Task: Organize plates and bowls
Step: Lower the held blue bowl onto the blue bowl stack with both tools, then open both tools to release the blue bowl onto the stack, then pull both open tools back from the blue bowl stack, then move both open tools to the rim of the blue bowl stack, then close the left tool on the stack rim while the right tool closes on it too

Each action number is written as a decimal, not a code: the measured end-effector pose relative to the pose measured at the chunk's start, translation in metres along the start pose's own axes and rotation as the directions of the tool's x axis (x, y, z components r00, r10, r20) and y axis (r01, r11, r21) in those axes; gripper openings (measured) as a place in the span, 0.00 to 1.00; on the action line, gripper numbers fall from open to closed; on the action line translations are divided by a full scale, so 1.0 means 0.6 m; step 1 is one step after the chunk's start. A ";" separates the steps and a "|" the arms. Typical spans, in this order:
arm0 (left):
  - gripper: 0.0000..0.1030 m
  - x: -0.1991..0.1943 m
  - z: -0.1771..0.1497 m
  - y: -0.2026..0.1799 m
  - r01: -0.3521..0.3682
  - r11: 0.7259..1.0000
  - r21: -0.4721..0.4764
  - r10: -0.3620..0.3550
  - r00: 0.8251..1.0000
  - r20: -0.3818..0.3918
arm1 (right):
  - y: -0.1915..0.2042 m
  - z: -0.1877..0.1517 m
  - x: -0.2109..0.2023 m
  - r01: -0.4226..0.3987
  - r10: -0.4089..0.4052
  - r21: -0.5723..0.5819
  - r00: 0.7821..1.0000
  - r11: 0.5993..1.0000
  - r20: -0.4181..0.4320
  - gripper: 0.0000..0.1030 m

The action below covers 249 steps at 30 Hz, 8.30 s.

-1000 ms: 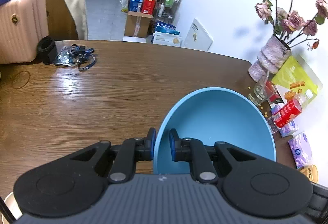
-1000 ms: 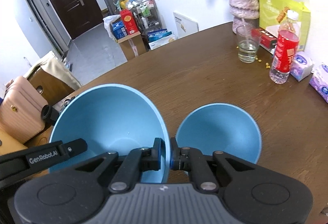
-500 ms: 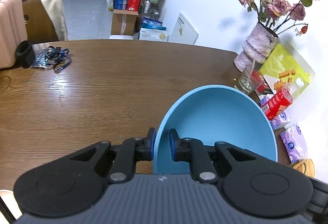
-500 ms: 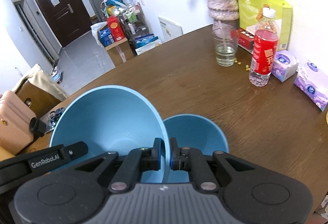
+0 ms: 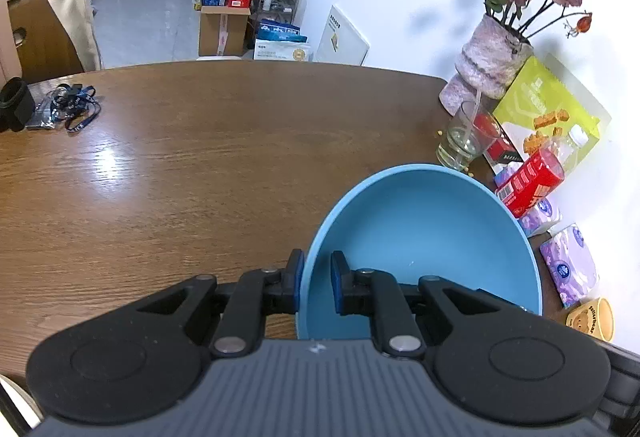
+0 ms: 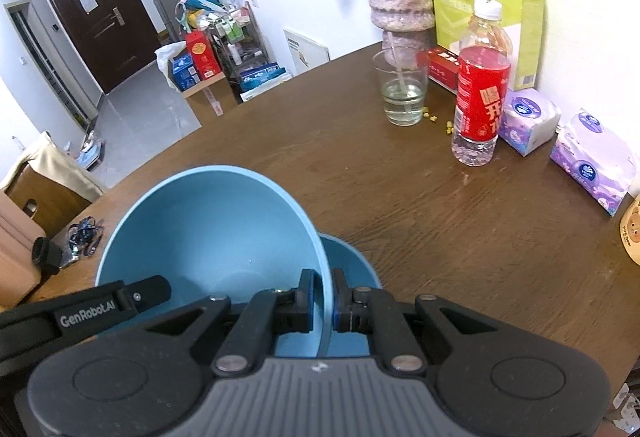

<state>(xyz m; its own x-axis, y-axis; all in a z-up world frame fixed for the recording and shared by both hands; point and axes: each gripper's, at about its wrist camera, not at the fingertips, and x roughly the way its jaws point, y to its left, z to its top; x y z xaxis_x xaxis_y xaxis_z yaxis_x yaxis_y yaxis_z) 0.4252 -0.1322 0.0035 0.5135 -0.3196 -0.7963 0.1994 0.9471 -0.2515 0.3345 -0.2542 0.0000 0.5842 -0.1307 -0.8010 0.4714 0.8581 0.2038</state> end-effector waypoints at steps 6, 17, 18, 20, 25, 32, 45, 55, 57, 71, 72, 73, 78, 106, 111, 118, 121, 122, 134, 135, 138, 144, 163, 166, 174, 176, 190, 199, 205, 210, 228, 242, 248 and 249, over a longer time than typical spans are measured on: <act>0.14 0.025 -0.005 -0.010 -0.007 1.000 0.002 0.007 1.000 -0.024 | -0.015 0.002 0.019 0.014 -0.014 -0.007 1.000 1.000 -0.019 0.08; 0.14 0.065 -0.021 -0.023 -0.048 0.998 0.036 0.050 0.998 -0.049 | -0.025 -0.001 0.051 0.035 -0.037 -0.055 0.998 0.998 -0.045 0.09; 0.14 0.068 -0.023 -0.025 -0.052 0.998 0.040 0.054 0.997 -0.050 | -0.025 -0.001 0.054 0.036 -0.039 -0.060 0.998 0.998 -0.047 0.09; 0.14 0.073 -0.025 -0.028 -0.057 0.997 0.047 0.060 0.997 -0.052 | -0.024 -0.004 0.057 0.041 -0.045 -0.072 0.998 0.997 -0.052 0.09; 0.15 0.085 -0.033 -0.034 -0.070 0.996 0.063 0.073 0.996 -0.059 | -0.027 -0.007 0.070 0.050 -0.056 -0.094 0.996 0.994 -0.063 0.10; 0.15 0.094 -0.039 -0.041 -0.094 0.991 0.091 0.098 0.994 -0.046 | -0.025 -0.010 0.079 0.062 -0.071 -0.138 0.996 0.989 -0.061 0.12; 0.16 0.097 -0.045 -0.047 -0.122 0.985 0.122 0.127 0.991 -0.037 | -0.020 -0.017 0.095 0.068 -0.083 -0.188 0.994 0.980 -0.073 0.15; 0.83 0.076 -0.048 -0.029 -0.171 0.980 0.100 0.170 0.985 0.016 | -0.039 -0.018 0.088 0.049 -0.059 -0.166 0.997 0.985 -0.054 0.68; 0.95 0.068 -0.045 -0.022 -0.199 0.976 0.086 0.197 0.980 0.035 | -0.044 -0.018 0.083 0.052 -0.061 -0.154 0.997 0.987 -0.050 0.78; 1.00 0.042 -0.052 0.007 -0.225 0.973 0.061 0.223 0.974 0.029 | -0.070 -0.024 0.071 0.068 -0.077 -0.113 0.994 0.991 -0.077 1.00; 1.00 0.039 -0.054 0.009 -0.226 0.972 0.060 0.225 0.974 0.030 | -0.070 -0.025 0.069 0.069 -0.078 -0.113 0.994 0.991 -0.076 1.00; 1.00 0.036 -0.055 0.011 -0.227 0.972 0.059 0.226 0.974 0.032 | -0.070 -0.025 0.066 0.070 -0.079 -0.114 0.994 0.991 -0.074 1.00; 1.00 0.016 -0.060 0.016 -0.221 0.973 0.059 0.218 0.975 0.047 | -0.068 -0.030 0.051 0.066 -0.073 -0.116 0.995 0.991 -0.061 1.00; 1.00 -0.140 -0.225 0.094 -0.135 0.991 0.015 0.130 0.972 0.194 | -0.064 -0.165 -0.091 -0.070 0.099 -0.253 0.990 0.965 0.105 1.00; 1.00 -0.170 -0.267 0.121 -0.149 0.989 0.007 0.144 0.969 0.201 | -0.051 -0.219 -0.107 -0.090 0.123 -0.300 0.988 0.950 0.094 1.00; 1.00 -0.209 -0.294 0.163 -0.167 0.986 -0.025 0.168 0.961 0.221 | -0.012 -0.250 -0.125 -0.107 0.146 -0.334 0.985 0.936 0.095 1.00; 1.00 -0.226 -0.311 0.181 -0.164 0.985 -0.049 0.171 0.963 0.207 | 0.014 -0.268 -0.136 -0.116 0.154 -0.366 0.985 0.923 0.078 1.00; 1.00 -0.234 -0.316 0.188 -0.168 0.984 -0.055 0.175 0.962 0.207 | 0.022 -0.276 -0.140 -0.123 0.159 -0.374 0.985 0.919 0.069 1.00; 1.00 -0.303 -0.370 0.252 -0.166 0.980 -0.113 0.187 0.960 0.209 | 0.076 -0.340 -0.192 -0.124 0.158 -0.423 0.986 0.898 0.045 1.00; 1.00 -0.307 -0.375 0.256 -0.164 0.980 -0.114 0.185 0.961 0.206 | 0.079 -0.346 -0.196 -0.123 0.155 -0.424 0.987 0.897 0.042 1.00; 1.00 -0.316 -0.386 0.267 -0.158 0.981 -0.112 0.178 0.964 0.200 | 0.084 -0.364 -0.206 -0.121 0.150 -0.423 0.988 0.898 0.036 1.00; 1.00 -0.322 -0.409 0.279 -0.138 0.986 -0.091 0.152 0.972 0.179 | 0.085 -0.395 -0.222 -0.101 0.122 -0.396 0.992 0.912 0.028 1.00; 1.00 -0.352 -0.417 0.320 -0.162 0.968 -0.191 0.207 0.948 0.242 | 0.133 -0.382 -0.232 -0.122 0.165 -0.453 0.985 0.883 0.057 1.00; 1.00 -0.347 -0.407 0.312 -0.176 0.964 -0.200 0.224 0.943 0.248 | 0.126 -0.368 -0.223 -0.130 0.175 -0.449 0.983 0.884 0.061 1.00; 1.00 -0.331 -0.365 0.277 -0.221 0.951 -0.217 0.276 0.923 0.268 | 0.104 -0.292 -0.186 -0.121 0.166 -0.417 0.983 0.901 0.073 1.00; 1.00 -0.324 -0.352 0.267 -0.228 0.949 -0.218 0.283 0.921 0.267 | 0.096 -0.273 -0.176 -0.120 0.163 -0.402 0.984 0.908 0.074 1.00; 1.00 -0.235 -0.251 0.179 -0.228 0.961 -0.156 0.257 0.943 0.209 | -0.001 -0.138 -0.093 -0.091 0.113 -0.261 0.991 0.961 0.073 1.00; 1.00 -0.162 -0.182 0.111 -0.238 0.967 -0.094 0.250 0.956 0.156 | -0.084 -0.072 -0.019 -0.092 0.097 -0.148 0.995 0.985 0.028 1.00; 1.00 -0.109 -0.138 0.065 -0.234 0.970 -0.065 0.240 0.964 0.115 | -0.122 -0.038 0.031 -0.097 0.097 -0.110 0.995 0.989 -0.005 1.00; 1.00 -0.059 -0.111 0.021 -0.229 0.973 -0.043 0.231 0.971 0.066 | -0.143 -0.017 0.072 -0.100 0.097 -0.088 0.994 0.991 -0.041 1.00; 0.99 0.103 -0.073 -0.024 -0.252 0.964 -0.083 0.241 0.963 -0.123 | -0.146 0.003 0.171 -0.175 0.152 -0.121 0.972 0.977 -0.181 0.93; 0.75 0.169 -0.073 -0.012 -0.231 0.964 -0.134 0.198 0.955 -0.222 | -0.144 -0.002 0.216 -0.232 0.198 -0.112 0.947 0.966 -0.255 0.76; 0.73 0.181 -0.072 -0.009 -0.188 0.969 -0.163 0.147 0.961 -0.233 | -0.140 -0.004 0.227 -0.295 0.261 -0.082 0.922 0.952 -0.285 0.55; 0.72 0.182 -0.072 -0.009 -0.183 0.969 -0.164 0.142 0.962 -0.234 | -0.138 -0.006 0.229 -0.302 0.267 -0.081 0.919 0.950 -0.290 0.53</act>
<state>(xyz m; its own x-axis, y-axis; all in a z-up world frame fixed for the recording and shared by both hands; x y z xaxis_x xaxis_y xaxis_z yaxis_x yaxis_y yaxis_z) 0.4442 -0.1711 -0.1061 0.3267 -0.1658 -0.9305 -0.0376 0.9814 -0.1880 0.3734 -0.3415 -0.1286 0.4710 0.2533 -0.8450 0.2181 0.8947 0.3898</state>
